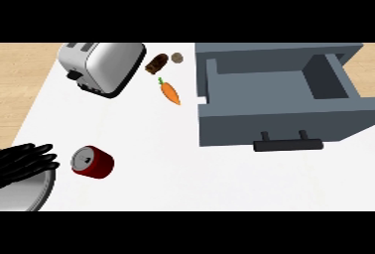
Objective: Pick up the can, place it into the drawer and close the drawer
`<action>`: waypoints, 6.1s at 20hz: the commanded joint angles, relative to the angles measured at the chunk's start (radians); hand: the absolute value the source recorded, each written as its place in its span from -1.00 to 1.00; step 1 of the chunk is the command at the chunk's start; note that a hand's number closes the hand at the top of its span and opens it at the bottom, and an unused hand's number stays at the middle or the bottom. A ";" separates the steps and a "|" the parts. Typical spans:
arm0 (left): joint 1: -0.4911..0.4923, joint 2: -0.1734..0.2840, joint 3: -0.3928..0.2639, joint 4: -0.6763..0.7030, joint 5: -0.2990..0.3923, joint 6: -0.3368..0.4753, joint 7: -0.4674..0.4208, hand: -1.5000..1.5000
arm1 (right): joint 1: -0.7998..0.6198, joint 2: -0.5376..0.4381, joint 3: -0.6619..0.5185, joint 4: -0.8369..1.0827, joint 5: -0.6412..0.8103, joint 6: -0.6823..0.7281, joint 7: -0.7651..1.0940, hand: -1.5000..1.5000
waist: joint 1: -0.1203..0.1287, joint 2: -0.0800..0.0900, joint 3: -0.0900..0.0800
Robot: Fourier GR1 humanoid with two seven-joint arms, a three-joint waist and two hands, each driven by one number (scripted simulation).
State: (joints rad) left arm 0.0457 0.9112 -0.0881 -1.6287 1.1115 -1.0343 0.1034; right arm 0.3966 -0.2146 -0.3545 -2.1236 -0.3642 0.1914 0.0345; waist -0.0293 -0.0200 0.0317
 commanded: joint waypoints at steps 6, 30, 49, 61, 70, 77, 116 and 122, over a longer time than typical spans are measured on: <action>-0.102 -0.028 0.017 0.208 -0.044 0.008 0.041 -1.00 | 0.078 0.005 -0.052 -0.010 -0.045 0.067 -0.030 -1.00 | -0.017 0.026 -0.033; -0.382 -0.399 0.182 0.810 -0.978 -0.072 -0.430 -1.00 | 0.096 0.044 -0.180 -0.035 -0.109 0.174 0.016 -1.00 | 0.000 0.028 -0.036; -0.422 -0.443 0.028 1.064 -1.174 0.036 -0.734 -1.00 | 0.111 0.034 -0.256 -0.043 -0.173 0.233 0.047 -1.00 | -0.013 0.030 -0.036; -0.488 -0.473 0.013 1.184 -1.114 -0.005 -0.688 1.00 | 0.125 0.021 -0.301 -0.064 -0.231 0.246 0.084 -1.00 | -0.012 0.028 -0.036; -0.511 -0.526 -0.028 1.097 -1.024 -0.137 -0.616 1.00 | 0.112 0.085 -0.239 -0.096 -0.190 0.216 0.107 -1.00 | 0.010 0.024 -0.034; -0.480 -0.692 0.242 1.117 -0.799 0.484 -0.534 1.00 | 0.131 0.096 -0.275 -0.120 -0.195 0.200 0.106 -1.00 | 0.051 0.011 -0.031; -0.901 -0.911 -0.045 0.325 -0.884 1.515 0.134 1.00 | 0.043 0.193 -0.339 -0.133 -0.200 0.266 0.195 -1.00 | 0.015 0.020 -0.031; -1.084 -0.911 -0.034 0.545 -0.811 1.556 0.076 1.00 | 0.070 0.214 -0.298 -0.158 -0.167 0.264 0.186 -1.00 | 0.003 0.023 -0.031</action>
State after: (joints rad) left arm -0.9276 0.0004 -0.1155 -1.1870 0.2629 0.4914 0.1896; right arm 0.4756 -0.0162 -0.6885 -2.2911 -0.5700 0.4754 0.2400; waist -0.0214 0.0013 0.0002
